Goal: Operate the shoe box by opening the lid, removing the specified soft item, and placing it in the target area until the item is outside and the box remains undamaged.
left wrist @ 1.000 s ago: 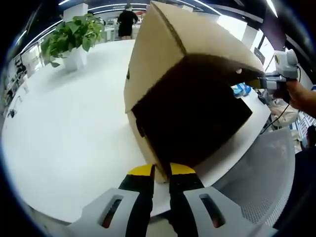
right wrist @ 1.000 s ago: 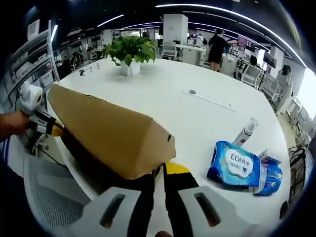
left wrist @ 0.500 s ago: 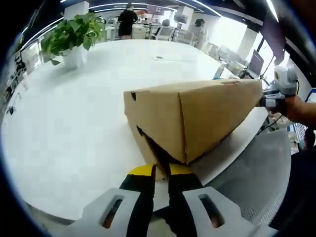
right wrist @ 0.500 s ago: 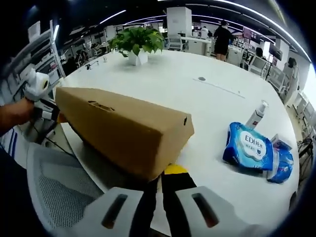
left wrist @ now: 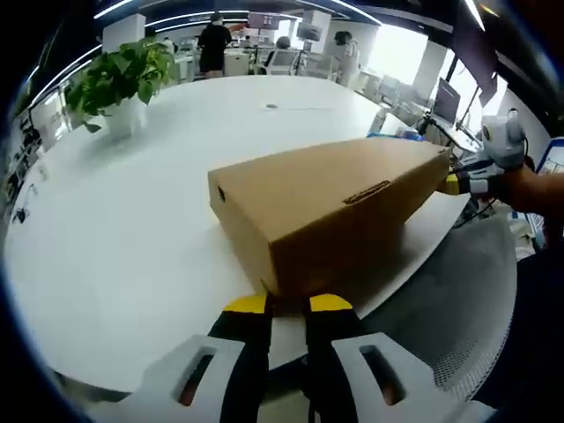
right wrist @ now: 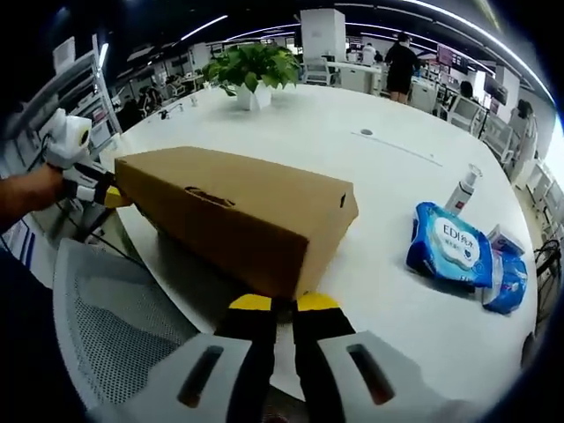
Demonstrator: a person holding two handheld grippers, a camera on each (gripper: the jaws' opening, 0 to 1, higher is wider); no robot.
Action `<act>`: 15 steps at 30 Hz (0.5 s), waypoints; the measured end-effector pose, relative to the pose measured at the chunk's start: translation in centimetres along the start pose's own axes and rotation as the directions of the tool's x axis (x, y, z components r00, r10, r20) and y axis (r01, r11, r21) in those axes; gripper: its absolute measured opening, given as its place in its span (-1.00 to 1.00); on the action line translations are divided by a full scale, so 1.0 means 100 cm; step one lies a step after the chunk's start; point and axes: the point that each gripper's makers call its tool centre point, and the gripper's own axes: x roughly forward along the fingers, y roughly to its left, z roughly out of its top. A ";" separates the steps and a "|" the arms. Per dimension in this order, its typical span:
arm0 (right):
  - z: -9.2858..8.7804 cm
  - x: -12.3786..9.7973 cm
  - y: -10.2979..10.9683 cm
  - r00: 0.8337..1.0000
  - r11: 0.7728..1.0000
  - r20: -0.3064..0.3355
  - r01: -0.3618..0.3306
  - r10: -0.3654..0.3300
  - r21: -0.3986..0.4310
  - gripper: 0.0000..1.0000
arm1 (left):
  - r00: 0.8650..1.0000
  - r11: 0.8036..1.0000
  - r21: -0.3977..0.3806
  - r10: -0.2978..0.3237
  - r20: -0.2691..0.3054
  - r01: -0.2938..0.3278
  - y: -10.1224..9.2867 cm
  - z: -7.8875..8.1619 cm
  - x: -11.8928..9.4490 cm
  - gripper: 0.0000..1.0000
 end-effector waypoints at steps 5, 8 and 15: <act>-0.003 0.000 0.002 1.000 1.000 -0.007 0.004 -0.004 -0.004 -0.83 | 1.000 1.000 0.014 0.004 0.000 -0.004 0.000 -0.001 0.000 -0.67; -0.006 -0.001 0.005 1.000 1.000 -0.015 0.007 -0.008 -0.017 -0.77 | 1.000 1.000 0.026 0.010 0.008 -0.010 0.000 -0.003 -0.005 -0.63; -0.020 0.003 0.003 0.999 1.000 -0.032 0.011 -0.011 -0.012 -0.75 | 1.000 1.000 0.027 0.009 -0.011 -0.009 0.004 -0.015 -0.004 -0.63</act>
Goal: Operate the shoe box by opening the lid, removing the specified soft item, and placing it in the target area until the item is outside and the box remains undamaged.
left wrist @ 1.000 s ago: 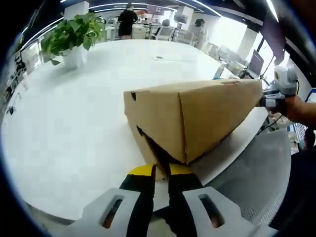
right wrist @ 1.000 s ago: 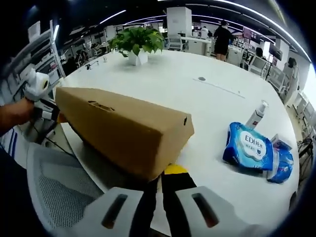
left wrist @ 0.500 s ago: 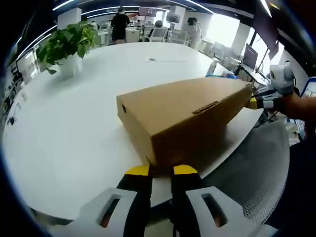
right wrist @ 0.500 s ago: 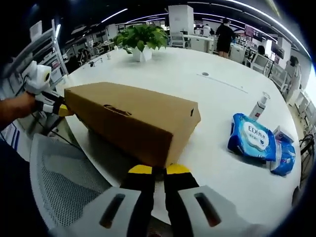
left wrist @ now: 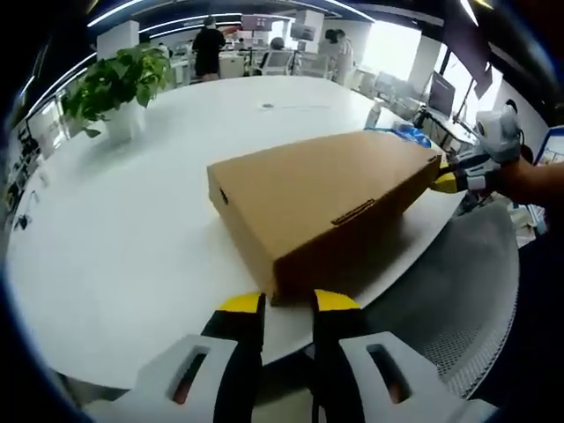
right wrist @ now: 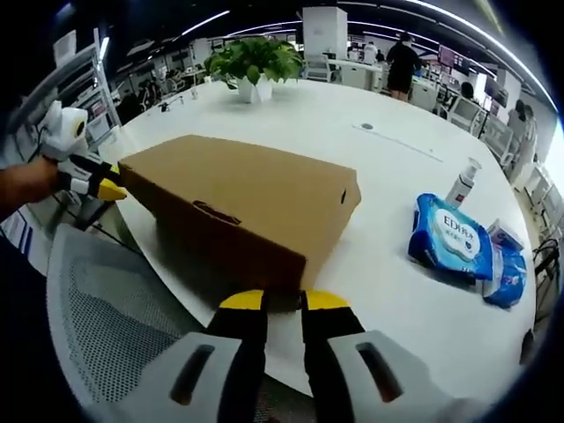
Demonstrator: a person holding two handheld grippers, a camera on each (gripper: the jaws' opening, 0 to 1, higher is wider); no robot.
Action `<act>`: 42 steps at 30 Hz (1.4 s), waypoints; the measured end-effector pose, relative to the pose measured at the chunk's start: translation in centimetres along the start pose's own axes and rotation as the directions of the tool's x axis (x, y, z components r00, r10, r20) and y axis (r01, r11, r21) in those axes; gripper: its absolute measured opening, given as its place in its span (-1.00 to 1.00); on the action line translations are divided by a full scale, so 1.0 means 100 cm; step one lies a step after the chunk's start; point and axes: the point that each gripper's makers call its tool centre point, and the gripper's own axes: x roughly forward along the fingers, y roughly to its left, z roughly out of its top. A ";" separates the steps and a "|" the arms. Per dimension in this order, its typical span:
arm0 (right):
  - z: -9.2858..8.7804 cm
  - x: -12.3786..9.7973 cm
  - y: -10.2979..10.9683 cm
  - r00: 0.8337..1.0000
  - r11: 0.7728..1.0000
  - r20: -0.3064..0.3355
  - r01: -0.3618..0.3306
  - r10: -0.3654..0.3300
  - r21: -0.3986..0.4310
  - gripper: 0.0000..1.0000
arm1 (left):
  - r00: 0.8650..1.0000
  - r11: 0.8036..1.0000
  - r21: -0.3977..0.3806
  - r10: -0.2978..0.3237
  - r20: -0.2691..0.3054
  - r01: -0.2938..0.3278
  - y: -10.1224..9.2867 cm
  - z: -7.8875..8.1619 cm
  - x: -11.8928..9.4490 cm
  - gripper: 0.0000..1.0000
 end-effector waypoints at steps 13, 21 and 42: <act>0.005 -0.019 -0.008 1.000 1.000 0.023 0.015 -0.015 -0.002 -0.77 | 1.000 1.000 -0.015 -0.012 0.015 0.012 0.002 0.007 -0.008 -0.61; 0.049 -0.025 -0.008 0.989 1.000 0.147 0.006 -0.003 -0.015 -0.80 | 0.978 0.998 0.040 0.042 0.203 -0.051 0.012 0.057 -0.022 -0.63; 0.024 0.002 0.009 0.993 0.990 0.086 -0.066 0.077 -0.125 -0.75 | 0.998 0.985 0.172 0.015 0.069 -0.027 -0.002 0.033 0.016 -0.55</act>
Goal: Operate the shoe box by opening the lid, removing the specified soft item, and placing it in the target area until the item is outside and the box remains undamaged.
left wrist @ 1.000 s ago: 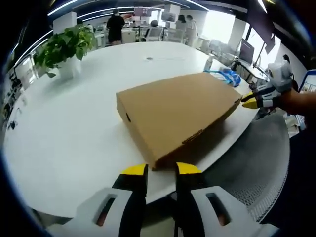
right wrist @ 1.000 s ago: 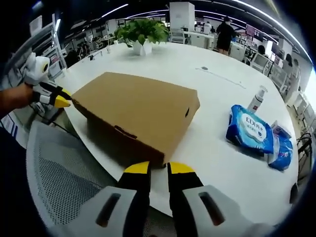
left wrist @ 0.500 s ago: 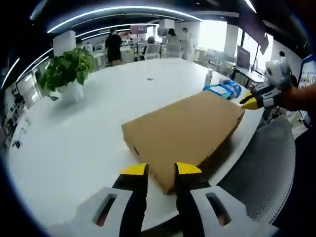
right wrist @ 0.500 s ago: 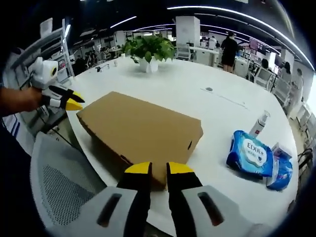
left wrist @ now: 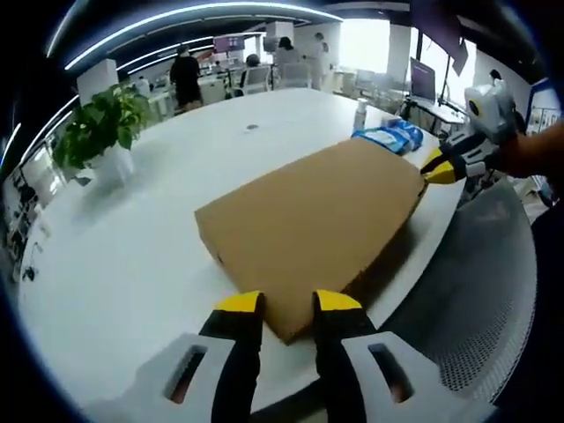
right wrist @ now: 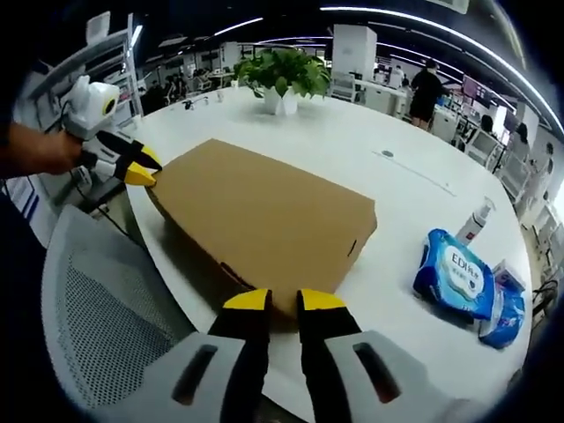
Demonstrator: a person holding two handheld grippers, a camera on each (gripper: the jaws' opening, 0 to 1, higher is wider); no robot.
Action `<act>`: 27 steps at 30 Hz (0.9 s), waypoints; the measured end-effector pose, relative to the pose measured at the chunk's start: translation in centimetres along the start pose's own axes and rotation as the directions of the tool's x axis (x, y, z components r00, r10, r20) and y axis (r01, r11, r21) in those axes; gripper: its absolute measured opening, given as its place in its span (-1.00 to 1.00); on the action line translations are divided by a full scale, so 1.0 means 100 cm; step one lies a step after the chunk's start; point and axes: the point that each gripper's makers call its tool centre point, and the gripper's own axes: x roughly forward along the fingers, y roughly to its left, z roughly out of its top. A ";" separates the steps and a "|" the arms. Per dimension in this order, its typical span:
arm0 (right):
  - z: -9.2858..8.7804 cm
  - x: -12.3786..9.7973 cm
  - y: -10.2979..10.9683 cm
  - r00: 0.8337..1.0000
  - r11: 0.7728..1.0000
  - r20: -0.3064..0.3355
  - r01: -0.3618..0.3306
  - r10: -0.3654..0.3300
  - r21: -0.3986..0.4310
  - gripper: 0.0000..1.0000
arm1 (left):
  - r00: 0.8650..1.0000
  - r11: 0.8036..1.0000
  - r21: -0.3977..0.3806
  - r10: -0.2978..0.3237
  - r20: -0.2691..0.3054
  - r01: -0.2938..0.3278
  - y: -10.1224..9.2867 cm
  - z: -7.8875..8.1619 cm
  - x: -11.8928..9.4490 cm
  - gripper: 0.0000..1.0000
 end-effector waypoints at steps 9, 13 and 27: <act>-0.007 -0.012 0.002 0.999 0.998 0.023 -0.022 0.023 -0.059 -0.60 | 0.999 1.000 0.017 0.012 0.035 -0.013 0.011 -0.019 -0.029 -0.21; -0.010 -0.010 -0.001 1.000 1.000 0.024 0.000 0.001 -0.029 -0.53 | 1.000 0.999 0.025 0.026 0.016 -0.027 0.008 -0.031 -0.024 -0.13; -0.022 0.002 -0.006 1.000 1.000 -0.019 0.006 -0.006 -0.029 -0.57 | 0.999 0.996 0.090 -0.023 -0.044 0.027 -0.003 -0.027 0.000 -0.59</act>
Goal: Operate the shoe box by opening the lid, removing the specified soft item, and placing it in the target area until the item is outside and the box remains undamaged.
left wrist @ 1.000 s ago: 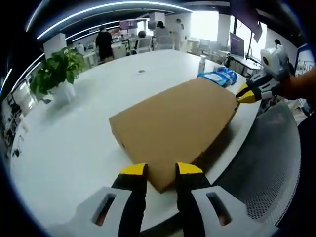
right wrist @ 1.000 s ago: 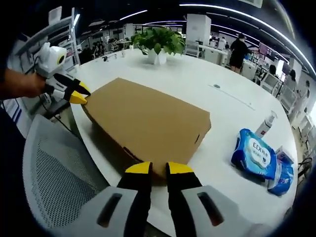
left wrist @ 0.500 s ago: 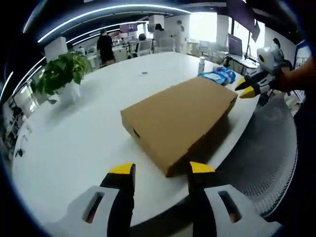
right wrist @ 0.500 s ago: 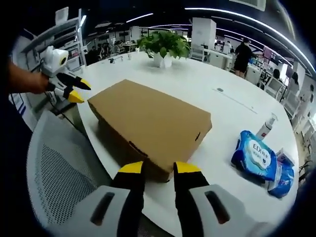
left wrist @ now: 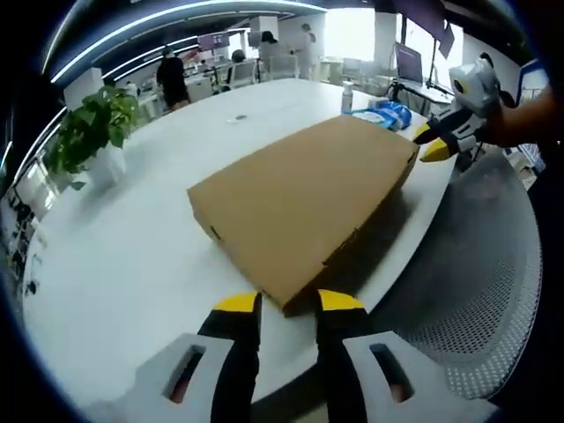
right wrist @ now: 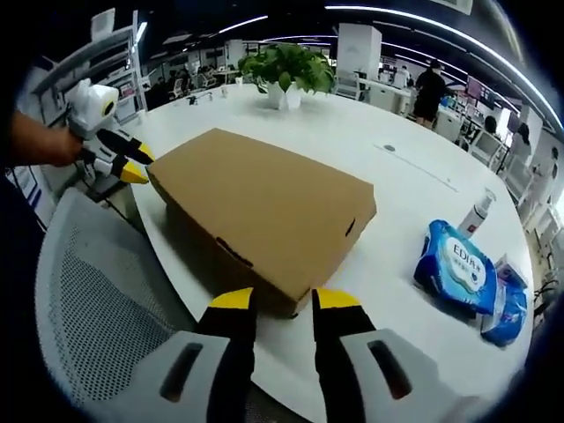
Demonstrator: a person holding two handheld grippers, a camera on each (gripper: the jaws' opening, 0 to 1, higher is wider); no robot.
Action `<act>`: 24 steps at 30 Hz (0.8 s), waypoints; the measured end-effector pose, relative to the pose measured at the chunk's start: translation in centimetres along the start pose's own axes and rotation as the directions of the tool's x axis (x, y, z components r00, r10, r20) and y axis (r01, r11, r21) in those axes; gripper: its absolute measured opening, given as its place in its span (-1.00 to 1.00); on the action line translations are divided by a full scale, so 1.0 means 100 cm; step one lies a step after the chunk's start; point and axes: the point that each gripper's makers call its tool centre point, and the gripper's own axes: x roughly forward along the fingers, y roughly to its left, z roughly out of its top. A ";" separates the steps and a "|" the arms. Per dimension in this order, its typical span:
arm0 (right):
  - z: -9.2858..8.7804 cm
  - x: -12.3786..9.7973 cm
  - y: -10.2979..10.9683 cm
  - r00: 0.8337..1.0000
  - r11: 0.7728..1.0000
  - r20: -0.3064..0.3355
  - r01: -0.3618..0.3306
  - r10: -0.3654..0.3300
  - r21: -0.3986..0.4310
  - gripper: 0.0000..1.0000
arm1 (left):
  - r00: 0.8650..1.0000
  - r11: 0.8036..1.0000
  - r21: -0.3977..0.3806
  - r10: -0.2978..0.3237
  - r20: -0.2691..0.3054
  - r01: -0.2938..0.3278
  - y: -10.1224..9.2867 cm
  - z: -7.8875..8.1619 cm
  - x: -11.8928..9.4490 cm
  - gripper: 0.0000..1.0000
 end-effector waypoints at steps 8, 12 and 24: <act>-0.005 0.002 -0.004 1.000 1.000 0.001 0.017 -0.017 0.019 -0.67 | 1.000 1.000 0.004 -0.002 -0.027 0.002 0.003 -0.001 0.003 -0.59; -0.006 0.001 -0.006 1.000 0.999 0.007 0.023 -0.023 0.034 -0.68 | 0.999 1.000 0.011 -0.004 -0.041 0.004 0.004 0.002 0.007 -0.59; -0.004 0.004 -0.026 0.999 0.998 0.005 0.034 -0.034 0.051 -0.68 | 0.999 1.000 0.029 -0.001 -0.044 0.002 0.010 0.023 0.025 -0.57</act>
